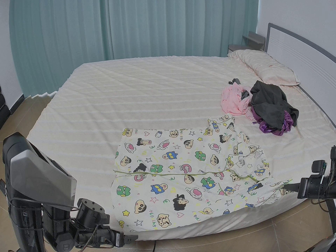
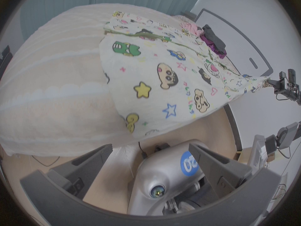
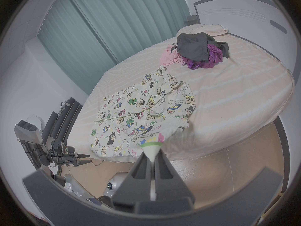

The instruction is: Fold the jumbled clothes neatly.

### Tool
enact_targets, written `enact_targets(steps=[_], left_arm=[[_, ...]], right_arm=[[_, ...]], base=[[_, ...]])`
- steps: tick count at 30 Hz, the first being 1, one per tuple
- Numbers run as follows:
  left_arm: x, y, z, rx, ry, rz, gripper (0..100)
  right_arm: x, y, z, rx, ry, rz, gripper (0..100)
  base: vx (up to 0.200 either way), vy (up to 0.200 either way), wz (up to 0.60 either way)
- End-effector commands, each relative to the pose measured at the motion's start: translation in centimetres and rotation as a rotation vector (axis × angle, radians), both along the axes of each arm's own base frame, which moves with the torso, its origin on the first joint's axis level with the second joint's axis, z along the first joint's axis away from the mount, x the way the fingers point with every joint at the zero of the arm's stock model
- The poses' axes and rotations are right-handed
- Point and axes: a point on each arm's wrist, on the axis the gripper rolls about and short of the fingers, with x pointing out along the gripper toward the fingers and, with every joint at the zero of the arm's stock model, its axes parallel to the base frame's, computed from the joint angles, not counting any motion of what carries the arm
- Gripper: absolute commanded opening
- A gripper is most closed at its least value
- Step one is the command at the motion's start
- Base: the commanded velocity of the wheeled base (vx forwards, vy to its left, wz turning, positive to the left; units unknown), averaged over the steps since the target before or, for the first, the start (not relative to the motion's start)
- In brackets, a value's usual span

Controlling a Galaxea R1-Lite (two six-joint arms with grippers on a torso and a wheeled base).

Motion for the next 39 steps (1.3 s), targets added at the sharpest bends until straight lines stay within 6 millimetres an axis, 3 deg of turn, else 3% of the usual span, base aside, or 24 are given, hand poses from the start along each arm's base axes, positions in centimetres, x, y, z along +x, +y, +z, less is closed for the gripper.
enact_targets(steps=[1, 10, 30, 31, 39], left_arm=[[0.3, 0.1, -1.1, 0.030, -0.002, 0.013, 100], [0.8, -0.2, -2.6, 0.070, -0.065, -0.060, 100], [2.3, -1.6, -2.7, 0.011, -0.120, -0.073, 100], [2.3, -1.6, -2.7, 0.011, -0.120, -0.075, 0], [0.8, -0.7, -2.5, 0.038, -0.064, -0.081, 0]], right_arm=[[0.1, 0.0, 0.0, 0.001, -0.001, 0.002, 0], [0.6, 0.1, -0.4, 0.004, 0.023, 0.010, 0], [1.0, 0.2, -0.5, 0.004, 0.030, 0.015, 0], [0.9, 0.2, -0.5, 0.004, 0.032, 0.015, 0], [0.9, 0.2, -0.6, 0.005, 0.039, 0.013, 0]], base=[[0.000, 0.000, 0.00], [0.000, 0.000, 0.00], [0.000, 0.000, 0.00], [0.000, 0.000, 0.00], [0.000, 0.000, 0.00]])
